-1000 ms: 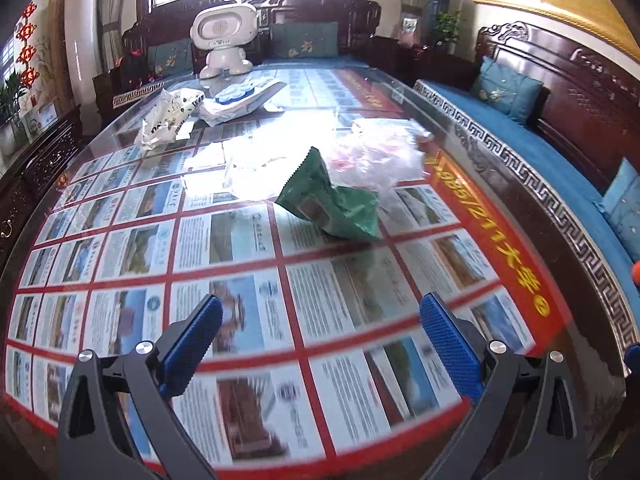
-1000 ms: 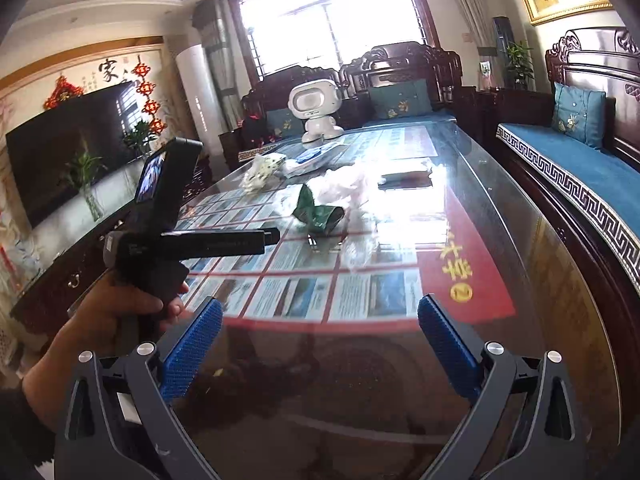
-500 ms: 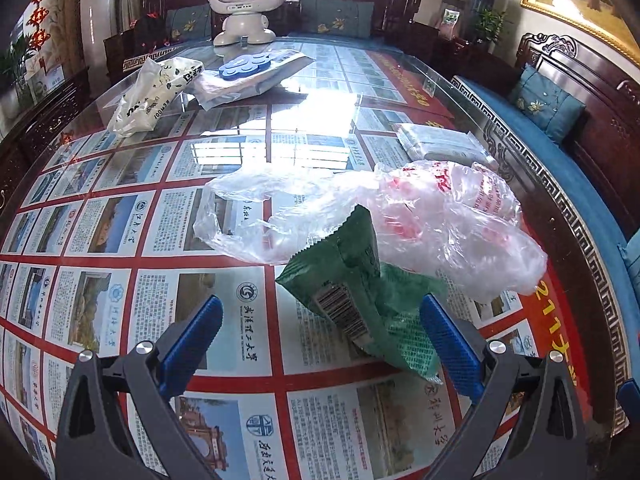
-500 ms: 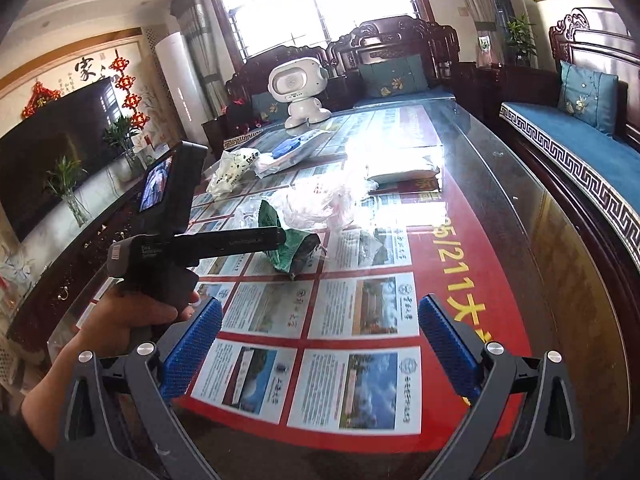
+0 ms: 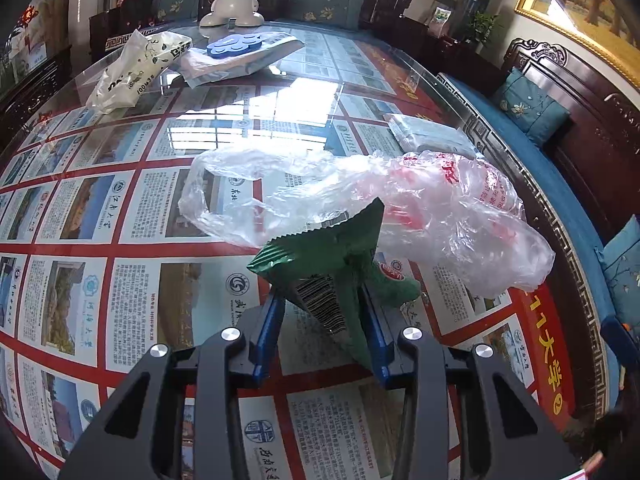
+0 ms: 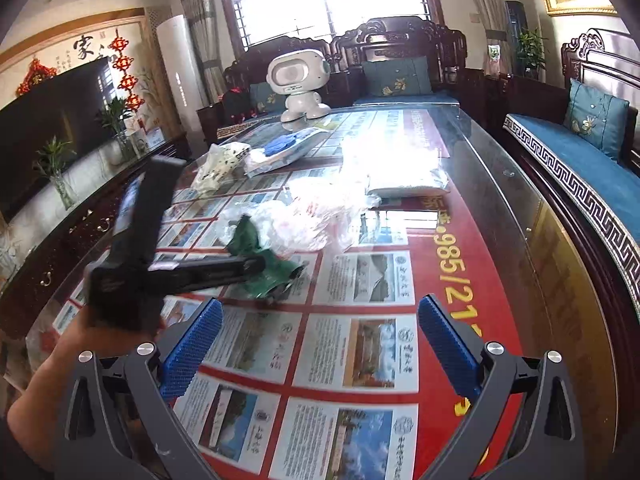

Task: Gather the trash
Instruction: 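Grasp the green chip bag with the left tool while the right tool grasps the clear plastic bag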

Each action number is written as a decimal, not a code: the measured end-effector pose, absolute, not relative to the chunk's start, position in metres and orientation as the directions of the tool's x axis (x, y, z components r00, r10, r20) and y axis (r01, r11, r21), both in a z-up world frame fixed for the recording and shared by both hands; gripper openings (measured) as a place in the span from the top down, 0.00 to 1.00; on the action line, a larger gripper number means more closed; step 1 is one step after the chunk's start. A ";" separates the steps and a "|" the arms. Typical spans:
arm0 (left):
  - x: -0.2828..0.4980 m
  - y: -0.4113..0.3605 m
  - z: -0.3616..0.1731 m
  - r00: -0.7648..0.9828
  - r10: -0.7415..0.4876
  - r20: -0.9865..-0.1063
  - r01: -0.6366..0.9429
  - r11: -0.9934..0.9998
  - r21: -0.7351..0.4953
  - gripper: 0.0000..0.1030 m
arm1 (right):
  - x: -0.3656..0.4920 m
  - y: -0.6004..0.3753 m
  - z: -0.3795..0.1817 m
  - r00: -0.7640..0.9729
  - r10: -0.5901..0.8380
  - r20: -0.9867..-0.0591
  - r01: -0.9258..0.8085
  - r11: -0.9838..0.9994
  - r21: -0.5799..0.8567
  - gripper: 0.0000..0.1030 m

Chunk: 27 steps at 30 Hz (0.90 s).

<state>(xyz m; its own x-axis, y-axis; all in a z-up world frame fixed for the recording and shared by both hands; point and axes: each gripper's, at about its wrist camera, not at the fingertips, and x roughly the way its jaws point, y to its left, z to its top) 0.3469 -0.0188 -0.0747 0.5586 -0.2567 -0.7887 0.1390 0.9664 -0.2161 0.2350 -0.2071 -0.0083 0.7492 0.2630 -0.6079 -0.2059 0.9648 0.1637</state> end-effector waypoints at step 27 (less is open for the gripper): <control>0.319 0.020 -0.063 0.575 -0.293 -0.764 0.174 0.956 -0.235 0.62 | 0.322 -0.212 -0.051 0.569 0.407 -0.714 -0.024 0.877 0.480 0.75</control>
<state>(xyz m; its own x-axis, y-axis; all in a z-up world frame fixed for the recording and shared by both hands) 0.3194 0.0199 -0.0633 0.5754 -0.2929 -0.7636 0.1742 0.9561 -0.2355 0.3221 -0.2117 -0.0506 0.5691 0.4072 -0.7143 -0.0245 0.8768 0.4803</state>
